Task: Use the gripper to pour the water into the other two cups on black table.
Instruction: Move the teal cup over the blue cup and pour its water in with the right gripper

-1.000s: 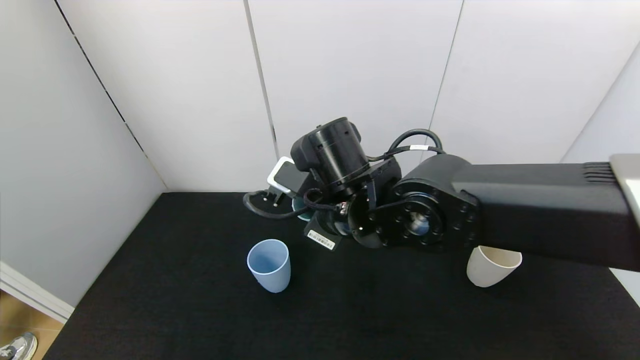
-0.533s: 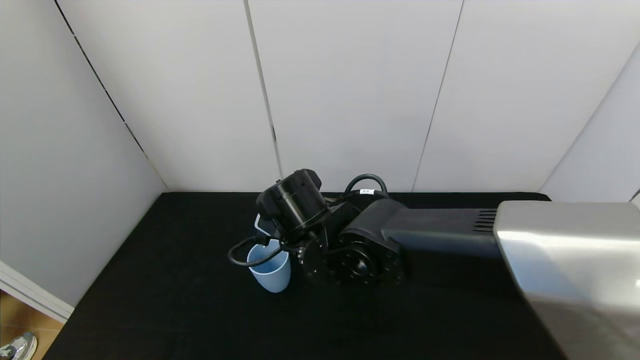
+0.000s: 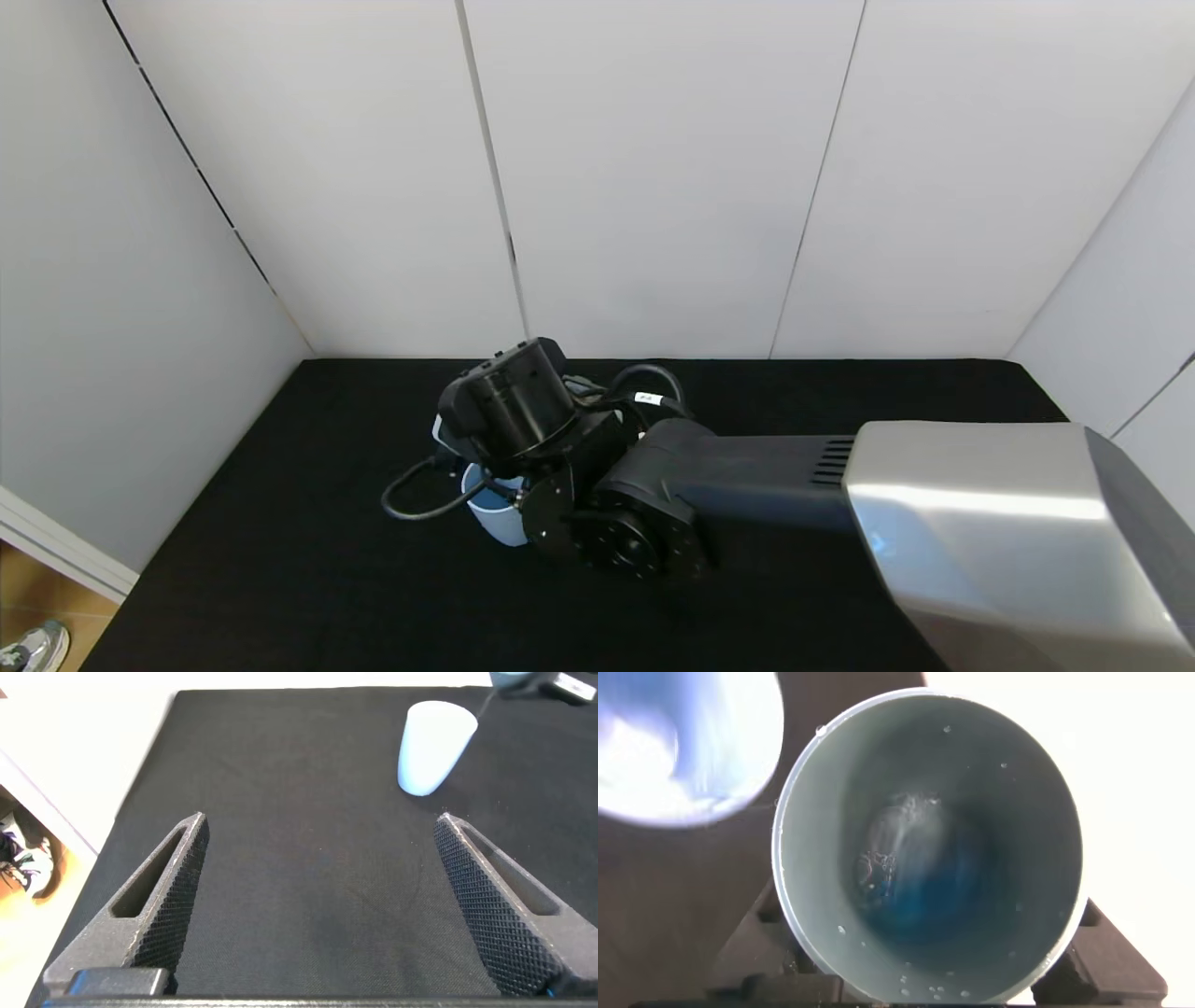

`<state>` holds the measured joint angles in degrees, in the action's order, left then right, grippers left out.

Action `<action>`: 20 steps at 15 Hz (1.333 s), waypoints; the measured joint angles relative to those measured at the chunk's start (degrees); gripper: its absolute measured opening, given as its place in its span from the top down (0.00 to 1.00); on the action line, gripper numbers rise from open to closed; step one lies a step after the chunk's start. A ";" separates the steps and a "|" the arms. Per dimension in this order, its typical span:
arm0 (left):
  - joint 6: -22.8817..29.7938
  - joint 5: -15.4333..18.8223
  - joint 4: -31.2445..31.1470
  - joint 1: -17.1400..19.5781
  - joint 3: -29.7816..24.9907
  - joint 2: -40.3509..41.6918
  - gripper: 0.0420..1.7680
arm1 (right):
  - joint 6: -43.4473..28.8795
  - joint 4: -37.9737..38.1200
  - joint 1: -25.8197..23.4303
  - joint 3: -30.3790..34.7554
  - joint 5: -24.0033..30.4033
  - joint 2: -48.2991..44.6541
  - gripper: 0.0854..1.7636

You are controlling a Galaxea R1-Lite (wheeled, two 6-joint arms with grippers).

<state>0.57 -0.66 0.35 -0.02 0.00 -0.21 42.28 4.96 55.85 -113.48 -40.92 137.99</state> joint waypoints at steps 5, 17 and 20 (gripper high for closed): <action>0.02 0.00 -0.02 0.02 0.00 0.00 0.03 | 4.74 -1.83 1.04 0.01 -0.89 1.43 0.34; 0.00 -0.02 -0.02 0.02 0.00 0.00 0.03 | 19.87 -13.75 1.67 -0.51 -8.47 4.41 0.34; 0.02 -0.02 -0.05 0.02 0.00 0.00 0.03 | 24.50 -17.66 1.67 -0.51 -11.41 5.49 0.34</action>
<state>0.60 -0.68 0.30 0.00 0.00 -0.21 66.78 -12.70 57.52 -113.99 -52.33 143.47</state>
